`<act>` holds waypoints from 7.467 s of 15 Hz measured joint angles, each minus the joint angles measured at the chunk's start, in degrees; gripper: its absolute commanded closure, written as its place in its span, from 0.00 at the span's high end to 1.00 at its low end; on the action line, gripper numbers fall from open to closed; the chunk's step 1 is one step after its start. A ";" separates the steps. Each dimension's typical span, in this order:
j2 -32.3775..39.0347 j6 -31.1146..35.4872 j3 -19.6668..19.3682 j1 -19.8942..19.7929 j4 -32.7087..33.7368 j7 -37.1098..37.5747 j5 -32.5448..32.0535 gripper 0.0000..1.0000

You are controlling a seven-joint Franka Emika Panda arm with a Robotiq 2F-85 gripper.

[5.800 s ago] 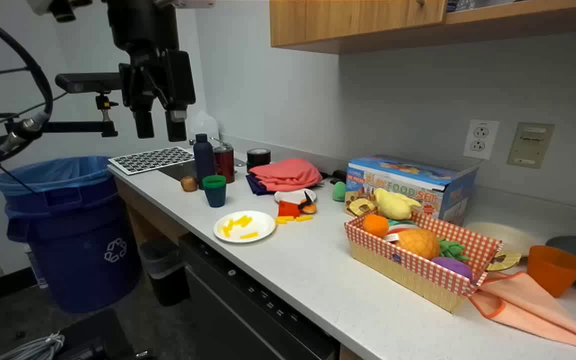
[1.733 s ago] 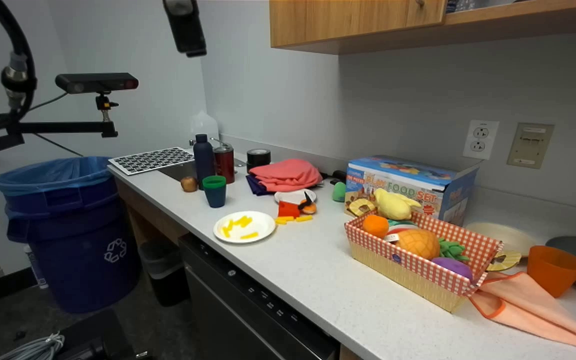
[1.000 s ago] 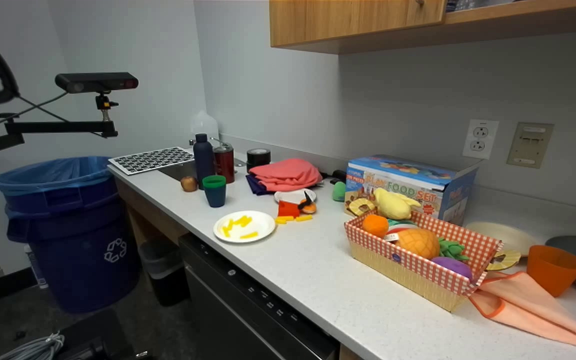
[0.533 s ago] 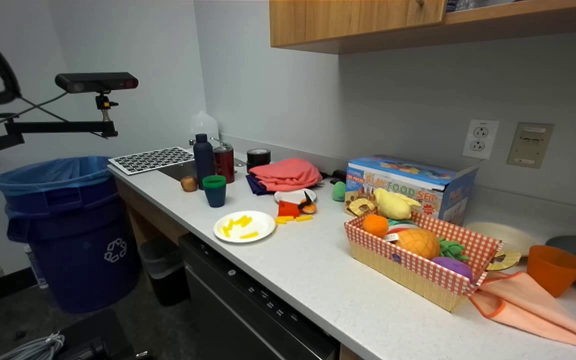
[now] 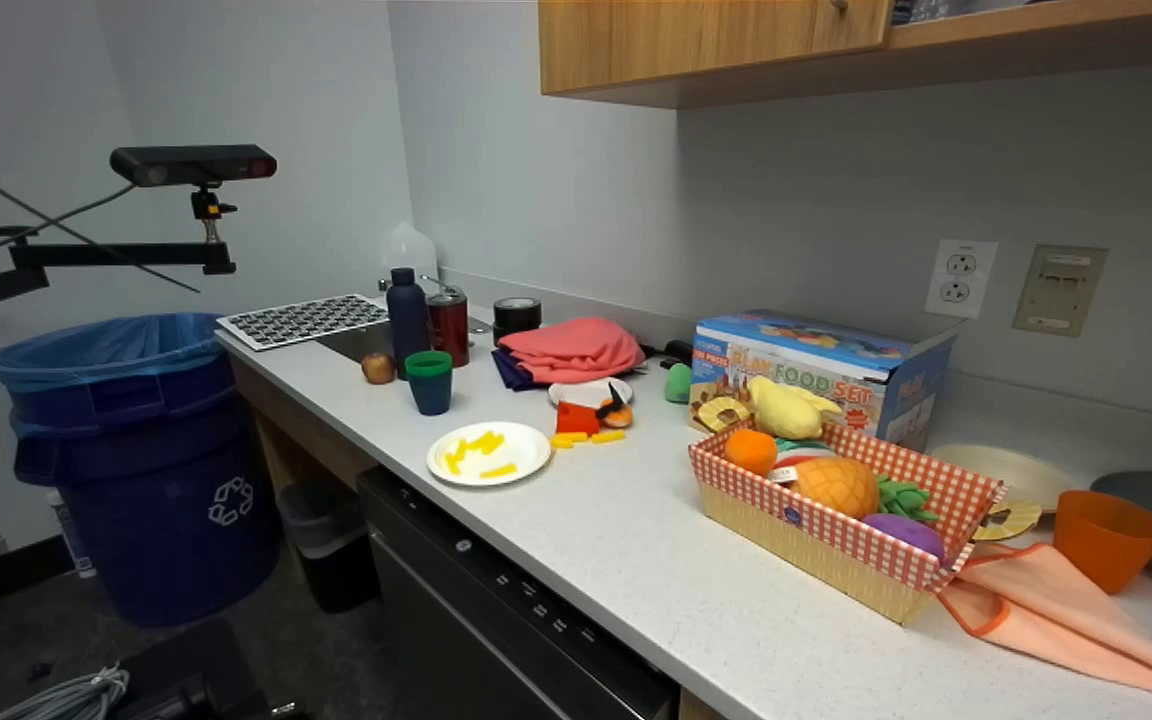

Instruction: Close the top cabinet drawer door on the right

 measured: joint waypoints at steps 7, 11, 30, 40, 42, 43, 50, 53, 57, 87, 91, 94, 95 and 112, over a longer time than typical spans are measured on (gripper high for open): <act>4.79 4.25 -5.18 1.47 6.46 -10.90 0.30 1.00; 4.92 4.25 -5.17 1.58 6.56 -10.90 0.30 1.00; 11.56 17.20 -16.16 11.69 8.97 -29.99 8.52 1.00; 15.96 21.52 -32.44 29.63 14.59 -49.18 22.44 1.00; 15.96 21.52 -32.44 29.66 14.73 -49.19 22.44 1.00; 15.96 21.52 -32.43 29.64 14.66 -49.15 22.44 1.00; 16.27 21.52 -33.35 30.62 14.55 -49.09 24.69 1.00; 16.25 21.59 -34.00 31.61 14.55 -49.21 25.56 1.00; 16.18 22.12 -34.70 32.67 14.58 -49.62 25.86 1.00; 6.45 -7.92 -11.03 27.22 22.72 -49.19 27.14 1.00; 6.25 -10.46 0.64 24.61 27.25 -40.43 24.64 1.00; 6.36 -10.62 3.19 24.15 28.50 -38.06 23.51 1.00; 6.42 -10.62 3.03 24.06 28.50 -38.06 23.51 1.00; 7.90 -5.10 2.03 24.05 27.61 -37.78 23.51 1.00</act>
